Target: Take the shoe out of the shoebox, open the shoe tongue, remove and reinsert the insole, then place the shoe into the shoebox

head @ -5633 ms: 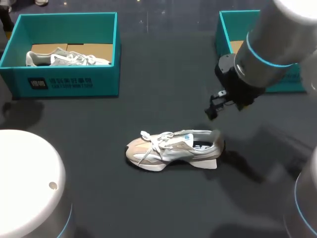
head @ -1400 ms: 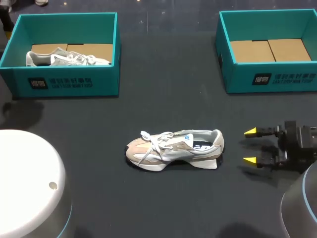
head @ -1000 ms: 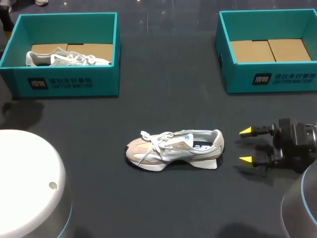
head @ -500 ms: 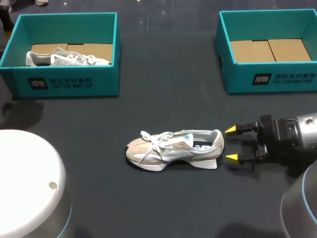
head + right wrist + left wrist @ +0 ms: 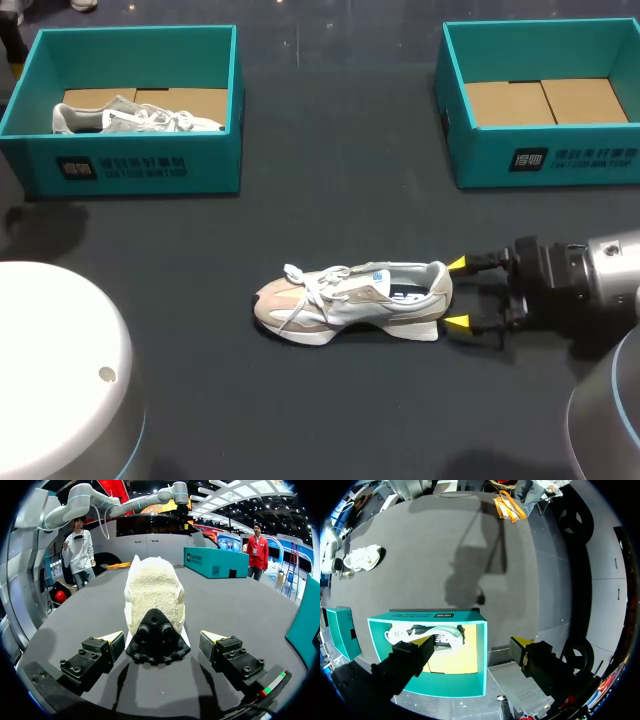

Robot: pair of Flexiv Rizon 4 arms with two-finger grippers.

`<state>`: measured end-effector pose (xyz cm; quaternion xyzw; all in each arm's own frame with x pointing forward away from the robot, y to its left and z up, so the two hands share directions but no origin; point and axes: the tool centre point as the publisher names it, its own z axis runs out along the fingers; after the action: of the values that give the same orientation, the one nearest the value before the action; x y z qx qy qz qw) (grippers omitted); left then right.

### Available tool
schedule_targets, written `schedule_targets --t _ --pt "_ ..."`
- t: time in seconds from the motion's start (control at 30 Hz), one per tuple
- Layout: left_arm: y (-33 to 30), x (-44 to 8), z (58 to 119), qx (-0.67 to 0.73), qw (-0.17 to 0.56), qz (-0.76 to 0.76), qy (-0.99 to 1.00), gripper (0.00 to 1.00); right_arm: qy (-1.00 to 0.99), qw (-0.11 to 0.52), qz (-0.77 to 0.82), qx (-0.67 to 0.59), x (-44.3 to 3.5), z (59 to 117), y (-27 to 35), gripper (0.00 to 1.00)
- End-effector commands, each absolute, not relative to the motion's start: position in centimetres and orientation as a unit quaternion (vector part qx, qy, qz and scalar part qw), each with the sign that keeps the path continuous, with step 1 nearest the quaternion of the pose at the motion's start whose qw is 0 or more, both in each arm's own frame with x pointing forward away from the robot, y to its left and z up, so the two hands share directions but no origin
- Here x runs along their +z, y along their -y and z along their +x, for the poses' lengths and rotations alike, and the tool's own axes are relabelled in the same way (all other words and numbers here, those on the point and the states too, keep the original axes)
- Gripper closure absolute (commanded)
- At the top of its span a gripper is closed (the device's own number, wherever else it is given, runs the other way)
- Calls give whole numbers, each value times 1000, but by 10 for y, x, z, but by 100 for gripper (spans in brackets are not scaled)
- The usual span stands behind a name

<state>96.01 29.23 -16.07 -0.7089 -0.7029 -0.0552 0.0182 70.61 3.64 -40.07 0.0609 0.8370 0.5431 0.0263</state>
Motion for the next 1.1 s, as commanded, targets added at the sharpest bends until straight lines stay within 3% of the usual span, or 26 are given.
schedule_targets --t 0.03,1.1 --pt "-293 -160 960 -56 19 -709 702 0 -837 27 59 543 -402 708 -44 0" --pt "-293 -160 960 -56 19 -709 702 0 -828 28 42 559 -411 710 -74 0"
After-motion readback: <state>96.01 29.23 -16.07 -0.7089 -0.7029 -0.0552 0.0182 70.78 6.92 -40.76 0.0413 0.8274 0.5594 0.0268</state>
